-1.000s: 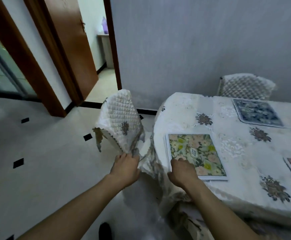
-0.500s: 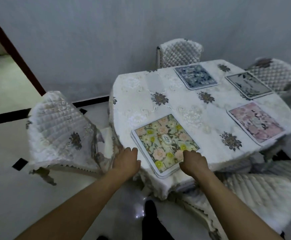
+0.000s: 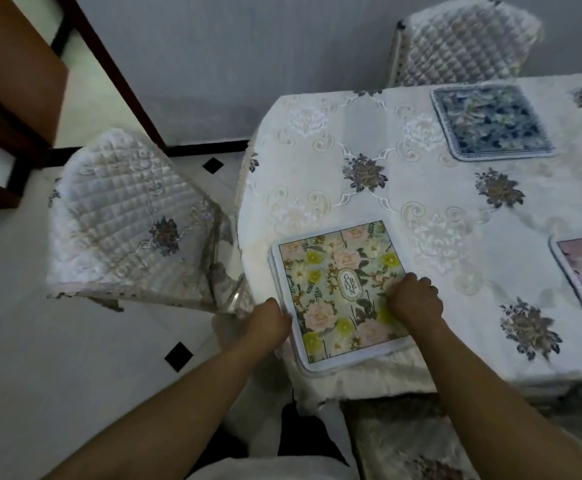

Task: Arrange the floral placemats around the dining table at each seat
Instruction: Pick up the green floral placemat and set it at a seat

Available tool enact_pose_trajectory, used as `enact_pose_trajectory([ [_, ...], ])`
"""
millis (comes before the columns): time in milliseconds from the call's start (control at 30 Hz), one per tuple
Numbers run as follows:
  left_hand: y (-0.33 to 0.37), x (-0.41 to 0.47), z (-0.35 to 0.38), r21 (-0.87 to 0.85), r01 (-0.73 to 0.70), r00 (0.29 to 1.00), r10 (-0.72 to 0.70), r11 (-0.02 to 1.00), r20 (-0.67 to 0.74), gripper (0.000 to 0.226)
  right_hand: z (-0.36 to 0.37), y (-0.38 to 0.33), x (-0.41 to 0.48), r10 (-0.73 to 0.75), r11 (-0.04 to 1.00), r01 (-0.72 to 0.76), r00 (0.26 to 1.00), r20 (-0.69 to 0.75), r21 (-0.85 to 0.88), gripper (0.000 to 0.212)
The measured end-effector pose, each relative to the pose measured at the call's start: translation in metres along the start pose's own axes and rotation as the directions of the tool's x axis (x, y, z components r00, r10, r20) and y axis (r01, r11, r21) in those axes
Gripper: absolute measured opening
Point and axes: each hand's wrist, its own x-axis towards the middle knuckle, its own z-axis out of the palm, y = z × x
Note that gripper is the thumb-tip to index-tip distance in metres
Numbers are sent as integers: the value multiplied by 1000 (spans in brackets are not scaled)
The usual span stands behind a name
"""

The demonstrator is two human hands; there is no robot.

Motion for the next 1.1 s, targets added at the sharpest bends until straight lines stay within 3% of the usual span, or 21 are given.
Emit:
enact_pose_trajectory([
  [100, 10, 5, 9, -147, 101, 995, -104, 984, -10, 31, 7, 2, 12, 27, 996, -23, 998, -55, 82, 32],
  [300, 18, 11, 12, -306, 216, 974, -225, 927, 5, 27, 2, 9, 29, 74, 991, -73, 997, 0, 109, 40],
  [433, 18, 8, 16, -401, 251, 964, -265, 881, 19, 28, 4, 11, 23, 22, 989, -17, 999, -38, 150, 6],
  [633, 12, 2, -13, -334, 105, 988, -136, 937, -69, 17, -4, 6, 6, 15, 976, -1, 998, -65, 217, 9],
  [733, -1, 5, -49, -291, 17, 990, -57, 957, -130, 23, -12, -15, -8, 3, 968, 17, 997, -80, 251, 9],
  [867, -30, 13, -109, -308, -52, 984, -4, 950, -178, 21, -26, -65, -29, -56, 945, 92, 991, -122, 314, 6],
  [1100, -117, 28, -231, -287, -196, 948, 106, 938, -302, 25, -38, -195, -80, -99, 949, 155, 974, -206, 276, 10],
])
